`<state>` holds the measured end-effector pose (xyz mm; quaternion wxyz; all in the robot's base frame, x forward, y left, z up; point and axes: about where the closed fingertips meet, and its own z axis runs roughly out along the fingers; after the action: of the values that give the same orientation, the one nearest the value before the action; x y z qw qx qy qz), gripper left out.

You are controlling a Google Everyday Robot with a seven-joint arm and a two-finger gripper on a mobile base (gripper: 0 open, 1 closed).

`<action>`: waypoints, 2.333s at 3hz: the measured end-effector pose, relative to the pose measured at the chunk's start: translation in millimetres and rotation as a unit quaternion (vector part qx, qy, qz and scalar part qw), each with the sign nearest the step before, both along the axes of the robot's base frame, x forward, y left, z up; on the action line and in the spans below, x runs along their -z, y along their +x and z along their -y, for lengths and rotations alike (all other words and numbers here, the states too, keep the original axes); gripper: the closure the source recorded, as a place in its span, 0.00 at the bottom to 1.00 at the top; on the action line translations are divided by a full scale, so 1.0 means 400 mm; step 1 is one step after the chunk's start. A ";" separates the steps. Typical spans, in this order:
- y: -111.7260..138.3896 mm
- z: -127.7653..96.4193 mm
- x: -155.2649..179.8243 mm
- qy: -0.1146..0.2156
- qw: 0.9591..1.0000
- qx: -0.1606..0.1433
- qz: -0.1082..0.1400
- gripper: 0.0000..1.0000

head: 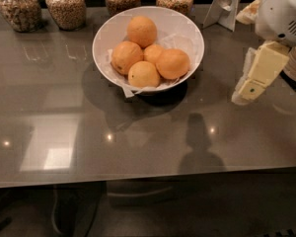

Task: Pick orange from white bowl

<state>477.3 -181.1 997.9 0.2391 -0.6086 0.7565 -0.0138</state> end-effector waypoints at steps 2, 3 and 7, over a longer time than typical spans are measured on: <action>0.162 -0.158 0.002 0.089 0.996 0.001 0.018 0.00; 0.162 -0.158 0.003 0.089 0.996 0.001 0.018 0.00; 0.267 -0.216 0.113 0.119 0.992 0.021 0.033 0.40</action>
Offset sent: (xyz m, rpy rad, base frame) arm 0.1031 0.0987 -0.0079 0.2909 -0.0257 -0.0171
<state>584.2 -94.6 952.5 0.3344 -0.5589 0.7571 0.0509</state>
